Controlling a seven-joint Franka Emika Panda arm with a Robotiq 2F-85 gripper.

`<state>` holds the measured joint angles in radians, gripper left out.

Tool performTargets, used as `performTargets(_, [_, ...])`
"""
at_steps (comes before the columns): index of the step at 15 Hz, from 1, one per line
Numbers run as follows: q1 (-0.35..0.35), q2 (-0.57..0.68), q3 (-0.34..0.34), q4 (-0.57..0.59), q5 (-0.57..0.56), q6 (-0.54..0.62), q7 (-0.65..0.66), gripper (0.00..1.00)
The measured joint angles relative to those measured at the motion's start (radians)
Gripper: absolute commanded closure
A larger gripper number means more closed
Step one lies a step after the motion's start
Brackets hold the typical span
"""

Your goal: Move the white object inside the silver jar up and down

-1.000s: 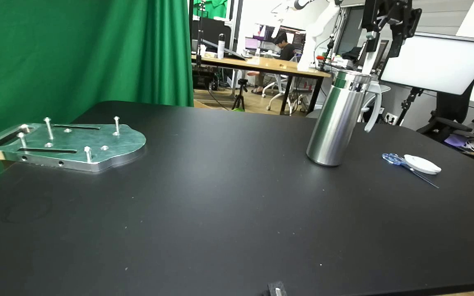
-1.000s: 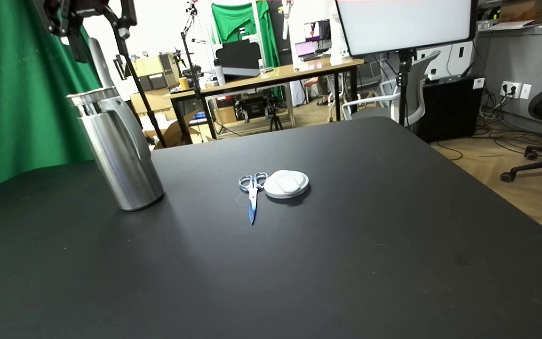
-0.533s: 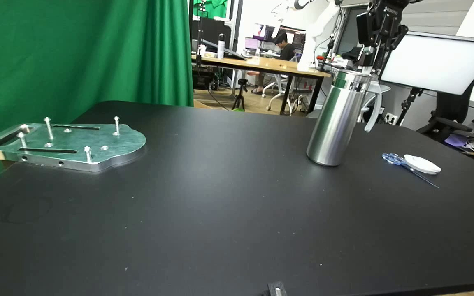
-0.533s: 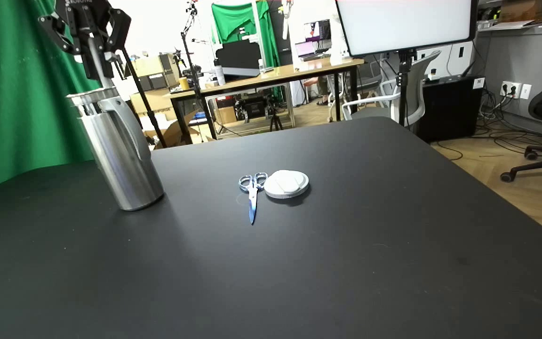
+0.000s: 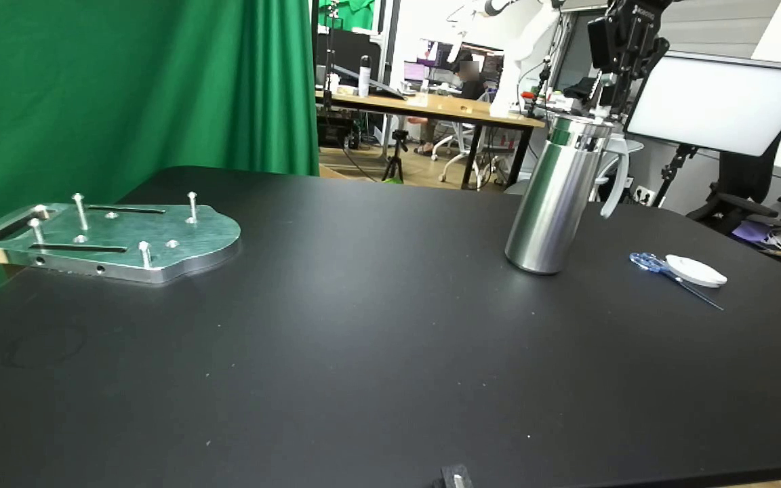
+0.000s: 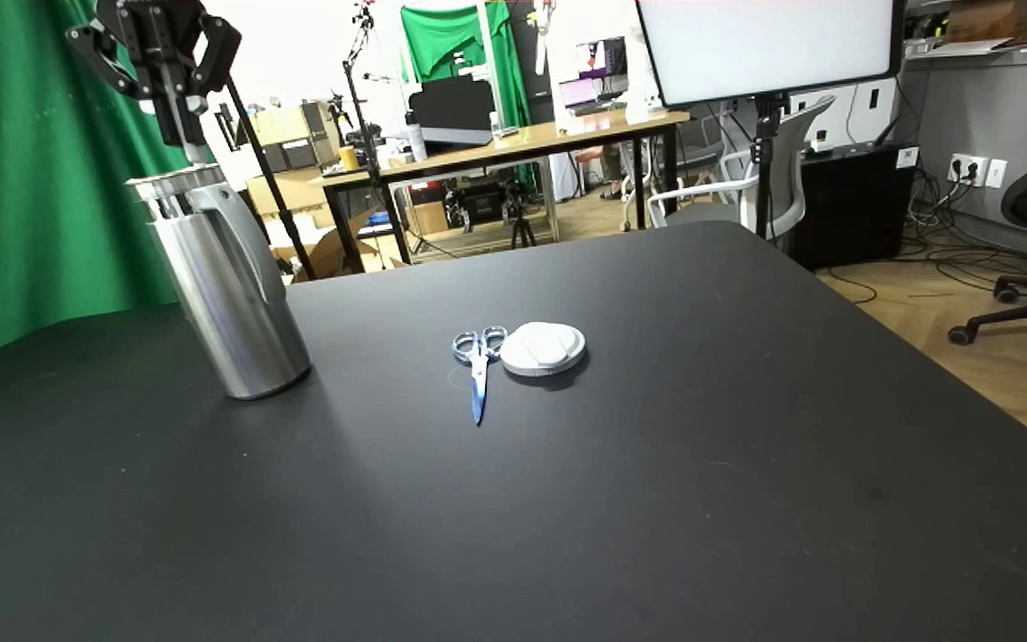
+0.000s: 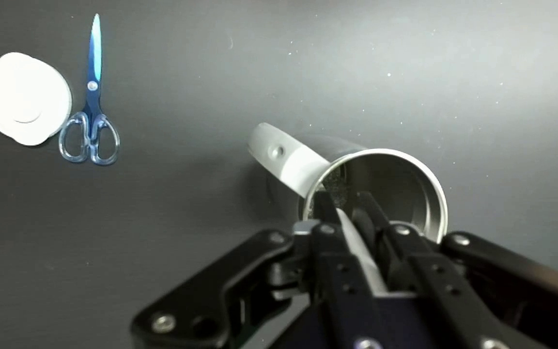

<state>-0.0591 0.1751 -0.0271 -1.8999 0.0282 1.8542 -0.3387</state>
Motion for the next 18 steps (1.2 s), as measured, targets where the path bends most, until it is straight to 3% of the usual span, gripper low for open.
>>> performTargets(13, [0.0, -0.157, 0.0, 0.063, -0.046, -0.154, -0.13, 0.96])
performTargets(18, [0.001, -0.124, 0.0, 0.061, -0.048, -0.113, -0.157, 0.96])
